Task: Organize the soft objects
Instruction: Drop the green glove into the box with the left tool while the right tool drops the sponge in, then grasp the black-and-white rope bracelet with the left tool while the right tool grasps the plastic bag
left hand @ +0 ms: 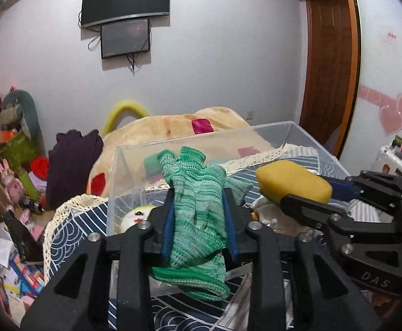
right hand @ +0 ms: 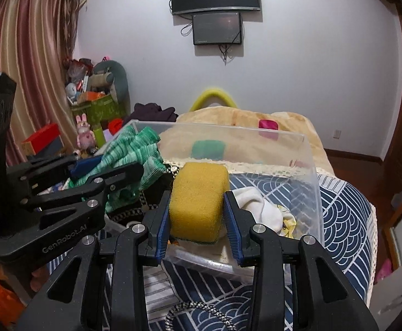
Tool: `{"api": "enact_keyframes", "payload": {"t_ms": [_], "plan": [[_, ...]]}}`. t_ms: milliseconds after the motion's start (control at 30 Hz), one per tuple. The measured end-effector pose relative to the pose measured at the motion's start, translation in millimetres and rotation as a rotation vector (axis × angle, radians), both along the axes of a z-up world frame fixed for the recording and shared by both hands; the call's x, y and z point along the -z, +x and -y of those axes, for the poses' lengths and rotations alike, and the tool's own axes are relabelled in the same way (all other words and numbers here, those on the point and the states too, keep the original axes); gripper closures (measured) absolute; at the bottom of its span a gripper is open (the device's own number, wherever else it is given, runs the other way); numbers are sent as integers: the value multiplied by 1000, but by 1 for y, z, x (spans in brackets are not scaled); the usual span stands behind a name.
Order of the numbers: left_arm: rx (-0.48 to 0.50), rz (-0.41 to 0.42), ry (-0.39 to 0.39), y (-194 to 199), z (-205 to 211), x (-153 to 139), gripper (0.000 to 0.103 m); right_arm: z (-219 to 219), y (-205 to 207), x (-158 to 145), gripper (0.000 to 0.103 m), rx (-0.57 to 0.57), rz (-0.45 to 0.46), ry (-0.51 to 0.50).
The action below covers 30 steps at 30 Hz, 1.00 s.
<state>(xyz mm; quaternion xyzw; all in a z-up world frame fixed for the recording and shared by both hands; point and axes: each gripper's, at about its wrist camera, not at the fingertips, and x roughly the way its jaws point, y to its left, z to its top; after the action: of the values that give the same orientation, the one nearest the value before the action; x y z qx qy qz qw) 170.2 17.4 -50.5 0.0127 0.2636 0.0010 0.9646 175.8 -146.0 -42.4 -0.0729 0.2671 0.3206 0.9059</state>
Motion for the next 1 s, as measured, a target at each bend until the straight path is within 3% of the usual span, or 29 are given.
{"api": "enact_keyframes", "payload": {"t_ms": [267,300,367,500,600,767,1000], "plan": [[1,-28,-32,-3,-6,2,41,10,-7,-3,35,21,23,-18],[-1,-28,-37,-5,-7,1,35,13,-10,-4,26,30,28,-18],[-15,-14,-38,-11,-9,-3,24,21,-15,-9,18,59,51,-7],[-39,20,-40,-28,-10,-13,3,36,-26,-18,13,84,76,8],[-33,28,-54,-41,-9,-19,1,47,-38,-22,7,95,92,23],[-17,33,-78,-63,-7,-20,0,60,-53,-17,7,104,88,10],[9,-31,-89,-82,5,3,0,73,-65,21,7,86,-63,-15]]}}
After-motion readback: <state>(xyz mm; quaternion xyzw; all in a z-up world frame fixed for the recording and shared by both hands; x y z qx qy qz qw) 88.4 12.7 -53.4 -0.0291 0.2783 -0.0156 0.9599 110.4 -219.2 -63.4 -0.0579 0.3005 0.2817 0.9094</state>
